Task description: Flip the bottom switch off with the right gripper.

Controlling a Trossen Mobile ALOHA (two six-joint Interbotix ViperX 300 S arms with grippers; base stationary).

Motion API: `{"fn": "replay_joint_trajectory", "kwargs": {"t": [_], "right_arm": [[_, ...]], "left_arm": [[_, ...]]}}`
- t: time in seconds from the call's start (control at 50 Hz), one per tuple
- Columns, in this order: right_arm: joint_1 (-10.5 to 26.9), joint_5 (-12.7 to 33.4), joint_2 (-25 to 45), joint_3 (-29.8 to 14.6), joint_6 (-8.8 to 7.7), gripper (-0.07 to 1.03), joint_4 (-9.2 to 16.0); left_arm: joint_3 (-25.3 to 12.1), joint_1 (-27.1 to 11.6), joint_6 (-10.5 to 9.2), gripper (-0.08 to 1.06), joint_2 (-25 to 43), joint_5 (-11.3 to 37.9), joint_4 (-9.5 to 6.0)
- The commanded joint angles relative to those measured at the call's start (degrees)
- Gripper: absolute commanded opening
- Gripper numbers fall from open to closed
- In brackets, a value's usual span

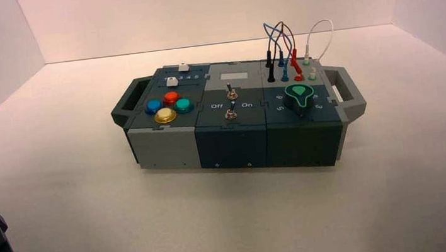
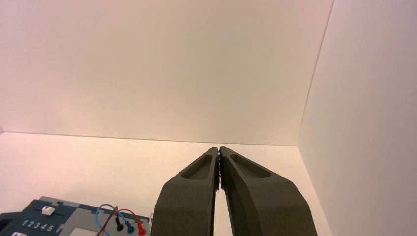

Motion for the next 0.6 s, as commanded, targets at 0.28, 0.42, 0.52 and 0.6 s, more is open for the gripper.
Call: {"fn": "replay_joint_trajectory", "kwargs": {"t": [0.28, 0.42, 0.52, 0.6], "right_arm": [[-0.26, 0.09, 0.79, -0.97, 0.09, -0.01, 0.26], [-0.09, 0.88, 0.79, -0.97, 0.09, -0.01, 0.18], [-0.09, 1.58, 1.23, -1.14, 0.09, -0.01, 0.26], [-0.09, 2.20, 1.76, -1.14, 0.09, -0.01, 0.26]], "left_arm": [[-1.05, -0.09, -0.09, -0.03, 0.35, -0.35, 0.00], [-1.23, -0.70, -0.09, -0.03, 0.53, 0.35, 0.00], [-1.93, -1.58, 0.09, -0.03, 1.05, 1.58, 0.09], [-2.20, -2.37, 0.09, -0.03, 1.41, 2.46, 0.18]]}}
